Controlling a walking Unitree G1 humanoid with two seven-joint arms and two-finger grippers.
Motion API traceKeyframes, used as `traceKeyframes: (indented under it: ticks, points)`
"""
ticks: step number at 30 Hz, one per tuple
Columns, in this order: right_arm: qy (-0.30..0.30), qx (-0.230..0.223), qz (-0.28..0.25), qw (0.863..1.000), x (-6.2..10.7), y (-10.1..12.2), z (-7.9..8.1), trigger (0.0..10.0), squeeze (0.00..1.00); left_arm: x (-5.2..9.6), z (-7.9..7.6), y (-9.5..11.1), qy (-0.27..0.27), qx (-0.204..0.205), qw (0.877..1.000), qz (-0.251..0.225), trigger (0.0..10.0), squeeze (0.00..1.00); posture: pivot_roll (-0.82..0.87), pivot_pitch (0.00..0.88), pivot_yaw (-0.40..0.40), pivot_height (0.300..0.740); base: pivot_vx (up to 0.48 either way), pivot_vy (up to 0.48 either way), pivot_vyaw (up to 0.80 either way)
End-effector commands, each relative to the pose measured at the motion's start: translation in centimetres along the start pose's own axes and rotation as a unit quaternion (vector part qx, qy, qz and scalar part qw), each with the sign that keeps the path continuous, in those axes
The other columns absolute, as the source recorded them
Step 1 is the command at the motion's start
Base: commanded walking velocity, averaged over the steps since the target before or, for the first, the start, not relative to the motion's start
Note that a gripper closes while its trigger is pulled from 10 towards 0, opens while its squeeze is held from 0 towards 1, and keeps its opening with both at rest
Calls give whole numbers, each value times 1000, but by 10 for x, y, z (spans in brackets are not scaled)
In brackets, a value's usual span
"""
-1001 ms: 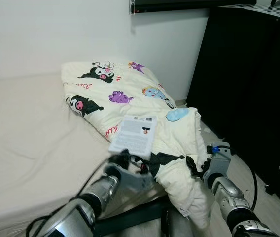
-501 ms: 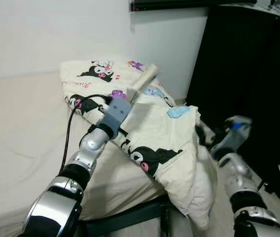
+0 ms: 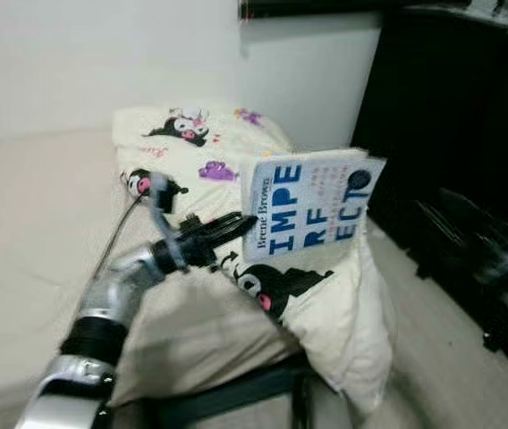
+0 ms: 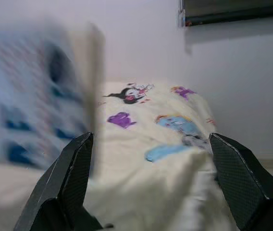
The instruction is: Clean up the room
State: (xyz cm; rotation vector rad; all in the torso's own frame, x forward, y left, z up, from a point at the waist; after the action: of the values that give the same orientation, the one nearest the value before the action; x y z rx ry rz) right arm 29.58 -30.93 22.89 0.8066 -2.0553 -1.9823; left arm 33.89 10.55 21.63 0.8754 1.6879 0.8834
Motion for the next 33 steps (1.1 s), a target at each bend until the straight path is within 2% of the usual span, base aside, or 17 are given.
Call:
traceKeyframes:
  ticks: [1,2,5,7,9,10,11,12,14,15,17,21,22,25,28,31,33]
  points:
    - [46,4,14,999,6,4,13,10000,0,-7,-19,19,-84,20,996,-29,1608,0,-127,4,-32,502,0,0,0]
    - [46,4,14,999,6,4,13,10000,0,-7,-19,19,-84,20,996,-29,1608,0,-127,4,-32,502,0,0,0]
    - [85,1,34,996,14,7,26,10000,0,-10,-39,33,-162,37,985,-39,1529,0,-130,0,-28,502,0,0,0]
    - [90,-2,35,995,15,8,28,10000,0,-9,-40,34,-168,41,984,-39,1725,0,-130,0,-28,502,0,0,0]
    - [142,-8,39,989,11,12,48,10000,0,-13,-43,33,-178,42,983,-29,1765,0,-129,0,-14,502,0,0,0]
    - [142,-8,39,989,11,12,48,10000,0,-13,-43,33,-178,42,983,-29,1765,0,-129,0,-14,502,0,0,0]
    - [175,-20,25,984,9,20,60,10000,0,-13,-46,32,-186,45,981,-25,1765,0,-131,0,-9,502,0,0,0]
    - [175,-20,25,984,9,20,60,10000,0,-13,-46,32,-186,45,981,-25,1765,0,-131,0,-9,502,0,0,0]
    - [263,-38,-14,964,7,47,86,10000,0,-17,-55,29,-208,52,977,-12,1765,0,-127,0,-6,502,0,0,0]
    - [263,-38,-14,964,7,47,86,10000,0,-17,-55,29,-208,52,977,-12,1765,0,-127,0,-6,502,0,0,0]
    - [325,-45,-18,945,11,59,103,10000,0,-19,-61,27,-218,58,974,-6,1725,0,-126,0,-4,502,0,0,0]
    - [351,-41,-12,936,21,64,109,10000,0,-18,-60,27,-212,61,975,-9,1725,0,-122,5,-10,502,0,0,0]
    - [355,-36,-11,934,27,69,109,10000,0,-17,-60,29,-208,62,976,-14,1294,0,-122,8,-11,502,0,0,0]
    - [356,-34,-9,934,32,73,109,10000,0,-15,-60,32,-206,61,977,-18,1216,0,-123,8,-11,502,0,0,0]
    - [365,-39,47,929,51,69,118,10000,0,-8,-61,45,-204,55,977,-38,1098,0,-127,19,-13,502,0,0,0]
    - [369,-42,79,925,56,62,124,10000,0,-7,-61,47,-201,52,977,-40,1098,0,-128,21,-11,502,0,0,0]
    - [369,-42,79,925,56,62,124,10000,0,-7,-61,47,-201,52,977,-40,1098,0,-128,21,-11,502,0,0,0]
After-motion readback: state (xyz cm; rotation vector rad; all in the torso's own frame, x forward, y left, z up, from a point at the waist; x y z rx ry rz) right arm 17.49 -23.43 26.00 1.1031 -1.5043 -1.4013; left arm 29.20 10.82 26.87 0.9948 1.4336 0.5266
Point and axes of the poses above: a point about 5 cm out from each wrist's last joint towards the gripper, its own x axis pointing back from the gripper into the wrist, its own y axis along the axis of the wrist's last joint, z = x × y, the point moved 3 cm from there along -x, pointing out of the wrist towards the gripper, and after that the axes turned 7 degrees about x, right-handed, at the moved point
